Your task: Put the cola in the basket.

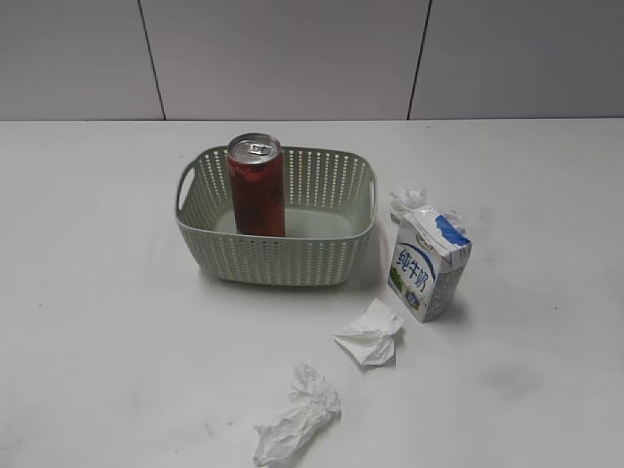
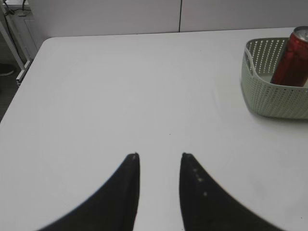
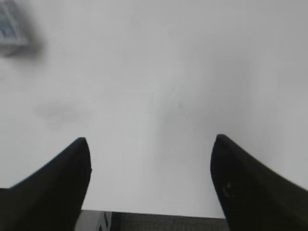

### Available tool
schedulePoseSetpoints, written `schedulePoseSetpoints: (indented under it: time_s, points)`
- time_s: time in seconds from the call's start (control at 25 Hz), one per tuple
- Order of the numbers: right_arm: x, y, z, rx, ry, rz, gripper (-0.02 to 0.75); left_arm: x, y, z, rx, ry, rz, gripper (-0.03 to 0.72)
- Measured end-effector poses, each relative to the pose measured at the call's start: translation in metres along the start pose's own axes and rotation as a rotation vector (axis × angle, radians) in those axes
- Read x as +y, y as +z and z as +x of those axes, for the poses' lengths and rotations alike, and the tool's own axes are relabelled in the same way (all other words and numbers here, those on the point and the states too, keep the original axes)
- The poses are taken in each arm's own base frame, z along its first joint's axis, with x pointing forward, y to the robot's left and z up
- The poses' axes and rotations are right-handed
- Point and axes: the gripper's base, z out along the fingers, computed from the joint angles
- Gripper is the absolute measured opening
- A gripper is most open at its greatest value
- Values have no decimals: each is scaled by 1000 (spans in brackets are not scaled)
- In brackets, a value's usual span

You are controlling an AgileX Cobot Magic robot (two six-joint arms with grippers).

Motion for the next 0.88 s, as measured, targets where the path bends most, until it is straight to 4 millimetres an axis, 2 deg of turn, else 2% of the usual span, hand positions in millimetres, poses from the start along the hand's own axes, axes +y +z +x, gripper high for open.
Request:
schedulePoseSetpoints:
  time_s: [0.24,0.48,0.64,0.88]
  points:
    - [11,10,87,-24,36,-53,585,0,0,0,0,0,0,232]
    - [18,-1,150,-164,42,-72,585,0,0,0,0,0,0,231]
    - [22,-16,182,-290,32,-70,585,0,0,0,0,0,0,231]
    - [25,-42,216,-552,14,-59,585,0,0,0,0,0,0,231]
